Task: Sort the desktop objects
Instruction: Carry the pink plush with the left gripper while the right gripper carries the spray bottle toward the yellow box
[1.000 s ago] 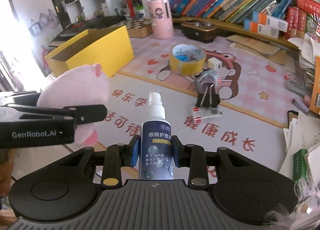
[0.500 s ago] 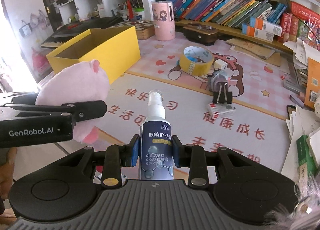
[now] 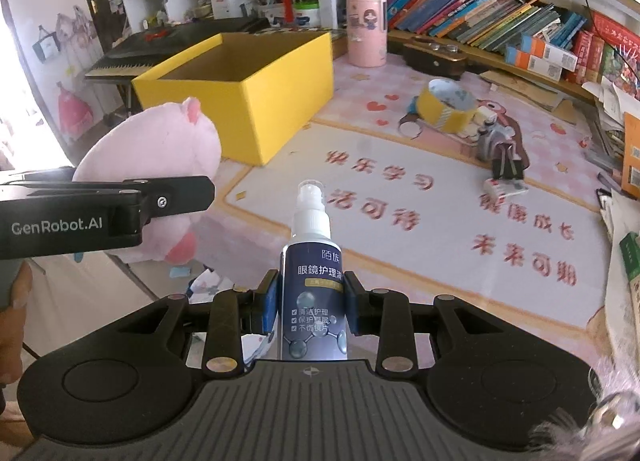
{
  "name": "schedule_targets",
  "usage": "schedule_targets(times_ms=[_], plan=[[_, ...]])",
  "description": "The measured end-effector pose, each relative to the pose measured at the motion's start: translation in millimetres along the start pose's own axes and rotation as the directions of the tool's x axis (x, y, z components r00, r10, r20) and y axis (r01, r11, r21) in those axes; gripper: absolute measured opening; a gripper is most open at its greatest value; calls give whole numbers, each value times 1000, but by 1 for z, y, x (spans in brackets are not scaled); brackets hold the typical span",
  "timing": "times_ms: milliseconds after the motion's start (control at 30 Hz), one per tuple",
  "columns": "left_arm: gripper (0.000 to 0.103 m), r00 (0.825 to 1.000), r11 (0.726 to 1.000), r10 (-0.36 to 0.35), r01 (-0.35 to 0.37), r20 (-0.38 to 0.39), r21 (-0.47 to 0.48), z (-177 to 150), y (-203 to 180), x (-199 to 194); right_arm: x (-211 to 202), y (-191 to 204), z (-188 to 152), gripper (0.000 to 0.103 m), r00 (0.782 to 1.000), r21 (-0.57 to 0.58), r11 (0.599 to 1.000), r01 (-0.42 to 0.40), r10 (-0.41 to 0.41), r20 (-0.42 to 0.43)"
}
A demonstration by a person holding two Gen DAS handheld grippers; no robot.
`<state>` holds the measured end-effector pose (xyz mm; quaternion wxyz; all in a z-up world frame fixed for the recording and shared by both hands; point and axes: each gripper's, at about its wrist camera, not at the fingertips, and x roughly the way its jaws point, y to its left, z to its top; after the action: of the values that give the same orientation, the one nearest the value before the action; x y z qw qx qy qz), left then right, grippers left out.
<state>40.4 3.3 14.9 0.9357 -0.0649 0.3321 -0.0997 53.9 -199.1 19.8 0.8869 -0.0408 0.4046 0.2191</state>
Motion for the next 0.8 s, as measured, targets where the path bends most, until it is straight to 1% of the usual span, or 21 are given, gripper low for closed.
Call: schedule_targets(times_ms=[200,333,467,600,800], plan=[[67,999,1000,-16,16,-30,21,-13,26,-18,2,40,-18,30,1000,25,1000,-2,2,-12],[67,998,999,-27,29,-51,30,-22,39,-29,1,62,-23,30,1000,32,999,-1,2,-19],[67,998,999,-32,33,-49,24,-29,50,-40,1,82,-25,30,1000,17,1000,-3,3,-23],[67,999,1000,-17,17,-38,-1,-34,63,-50,2,98,-25,30,1000,-11,1000,-13,13,-27],[67,1000,999,24,-25,-13,-45,-39,82,-64,8,120,-20,30,998,-65,997,-48,46,-33]])
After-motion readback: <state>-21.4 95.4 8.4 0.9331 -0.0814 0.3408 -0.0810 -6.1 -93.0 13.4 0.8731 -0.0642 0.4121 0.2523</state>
